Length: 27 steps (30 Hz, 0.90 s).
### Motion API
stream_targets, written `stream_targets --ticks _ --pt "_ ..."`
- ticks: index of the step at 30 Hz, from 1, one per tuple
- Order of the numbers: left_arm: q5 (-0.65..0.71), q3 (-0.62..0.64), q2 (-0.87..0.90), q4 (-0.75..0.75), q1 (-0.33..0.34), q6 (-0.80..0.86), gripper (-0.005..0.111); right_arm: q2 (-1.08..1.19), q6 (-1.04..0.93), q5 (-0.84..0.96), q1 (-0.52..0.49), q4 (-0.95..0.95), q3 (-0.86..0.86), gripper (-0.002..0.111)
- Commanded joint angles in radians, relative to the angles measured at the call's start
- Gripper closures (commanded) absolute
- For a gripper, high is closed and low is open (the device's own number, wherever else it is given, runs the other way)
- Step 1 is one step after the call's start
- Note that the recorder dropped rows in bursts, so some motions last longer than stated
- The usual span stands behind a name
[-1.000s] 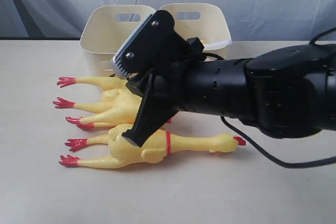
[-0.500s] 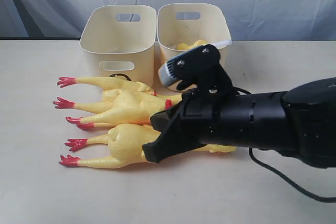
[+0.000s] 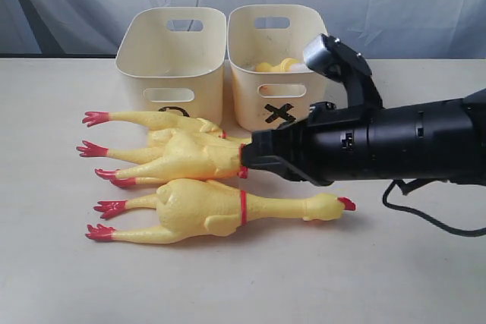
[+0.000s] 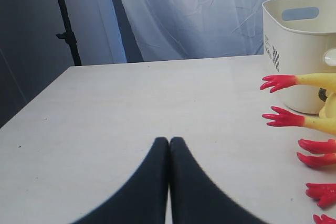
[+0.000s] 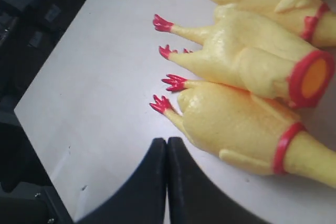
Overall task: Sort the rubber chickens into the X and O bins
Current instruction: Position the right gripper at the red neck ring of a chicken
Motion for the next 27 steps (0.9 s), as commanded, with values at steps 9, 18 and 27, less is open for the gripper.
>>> stream_targets --ticks 9,18,27 --pt "-0.012 0.002 -0.006 -0.003 0.001 -0.003 0.107 0.112 0.176 0.079 -0.088 -0.147 0.004 0.109" --pt "-0.012 0.002 -0.006 -0.003 0.001 -0.003 0.107 0.181 0.115 -0.076 -0.093 -0.137 0.004 0.109" --pt "-0.012 0.002 -0.006 -0.003 0.001 -0.003 0.107 0.192 0.112 -0.153 -0.093 -0.098 -0.023 0.109"
